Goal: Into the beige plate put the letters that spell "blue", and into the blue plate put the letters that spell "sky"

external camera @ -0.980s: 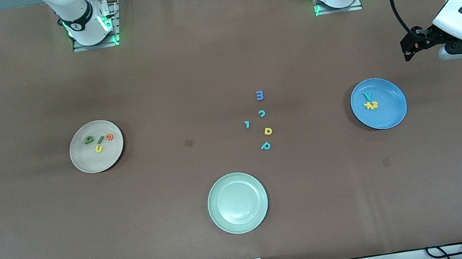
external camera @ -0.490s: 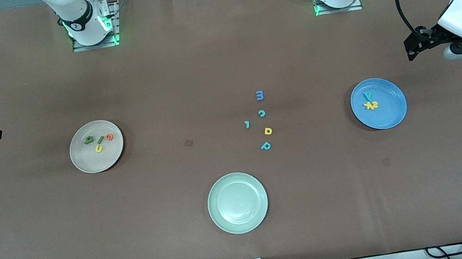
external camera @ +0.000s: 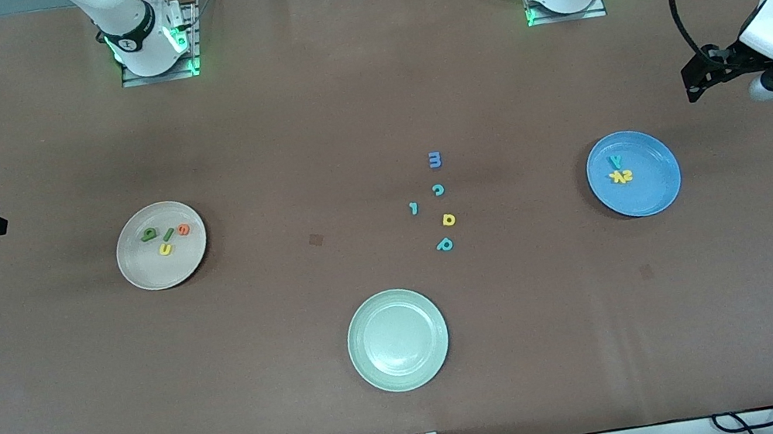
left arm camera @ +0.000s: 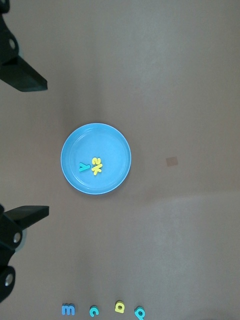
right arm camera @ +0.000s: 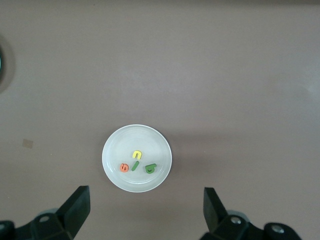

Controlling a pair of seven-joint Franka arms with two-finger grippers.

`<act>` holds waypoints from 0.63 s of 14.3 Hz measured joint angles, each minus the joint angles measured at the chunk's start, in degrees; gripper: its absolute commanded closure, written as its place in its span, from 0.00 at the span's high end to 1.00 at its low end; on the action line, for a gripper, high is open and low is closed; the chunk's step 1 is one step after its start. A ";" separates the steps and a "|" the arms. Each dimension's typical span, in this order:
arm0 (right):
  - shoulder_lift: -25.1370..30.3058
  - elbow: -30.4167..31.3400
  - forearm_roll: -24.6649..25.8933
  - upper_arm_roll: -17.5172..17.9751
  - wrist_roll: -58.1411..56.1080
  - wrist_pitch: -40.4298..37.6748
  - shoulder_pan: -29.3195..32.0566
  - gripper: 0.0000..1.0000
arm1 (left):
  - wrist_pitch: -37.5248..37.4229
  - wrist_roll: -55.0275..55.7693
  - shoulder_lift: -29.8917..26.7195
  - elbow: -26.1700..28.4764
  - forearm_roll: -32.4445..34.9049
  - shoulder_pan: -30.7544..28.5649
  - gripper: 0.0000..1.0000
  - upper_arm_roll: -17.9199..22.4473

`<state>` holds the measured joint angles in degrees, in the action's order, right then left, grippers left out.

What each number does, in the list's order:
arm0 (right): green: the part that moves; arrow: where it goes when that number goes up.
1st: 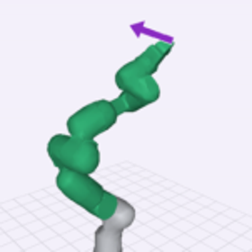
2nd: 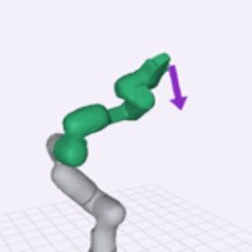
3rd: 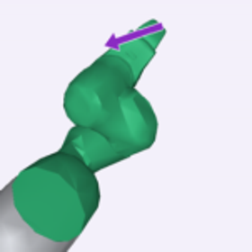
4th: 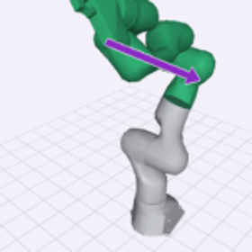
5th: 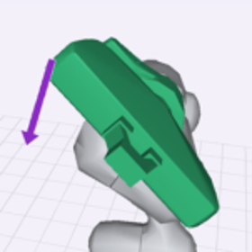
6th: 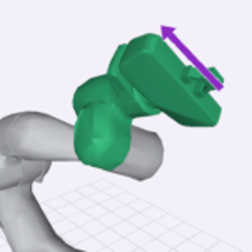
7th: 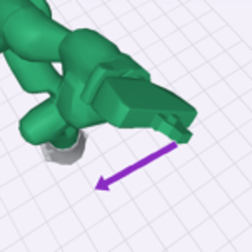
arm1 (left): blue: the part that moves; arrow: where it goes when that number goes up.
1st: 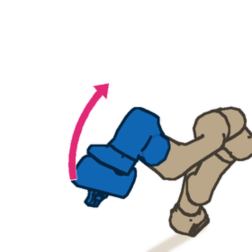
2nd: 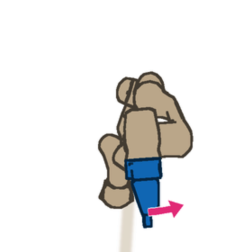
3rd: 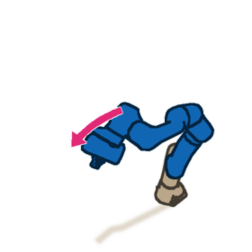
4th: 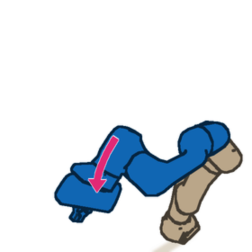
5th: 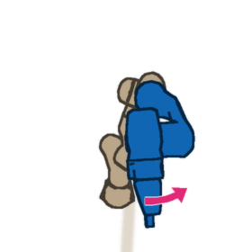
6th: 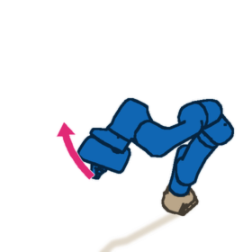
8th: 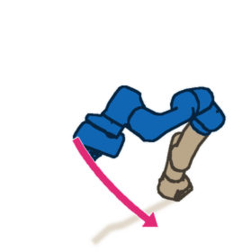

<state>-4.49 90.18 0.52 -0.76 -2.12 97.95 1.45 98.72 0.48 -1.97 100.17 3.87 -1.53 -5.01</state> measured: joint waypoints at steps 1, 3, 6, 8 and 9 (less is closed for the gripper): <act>-0.02 0.00 0.00 -0.30 0.00 0.00 -0.35 1.00 | 0.00 0.63 0.00 0.00 0.00 -0.06 1.00 0.06; -0.01 0.00 0.00 -0.57 0.00 0.00 -0.42 1.00 | 0.01 4.37 0.00 0.00 -0.62 -1.07 1.00 0.15; 0.08 -0.01 0.01 -0.81 0.00 -0.48 -0.42 1.00 | 0.01 5.53 -0.05 0.00 -1.09 -2.43 1.00 0.19; 0.25 -0.02 0.02 -0.81 -0.05 -1.88 -0.63 1.00 | 0.45 5.63 -0.08 0.00 -1.21 -2.40 1.00 -0.03; 0.37 -0.02 0.02 -0.81 -0.05 -2.15 -0.84 1.00 | 0.65 5.63 -0.12 -0.01 -1.21 -2.32 1.00 -0.27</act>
<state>-4.12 90.16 0.54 -1.57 -2.18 95.79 0.60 99.37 6.12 -2.08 100.16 2.66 -3.85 -5.28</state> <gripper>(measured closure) 0.000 0.000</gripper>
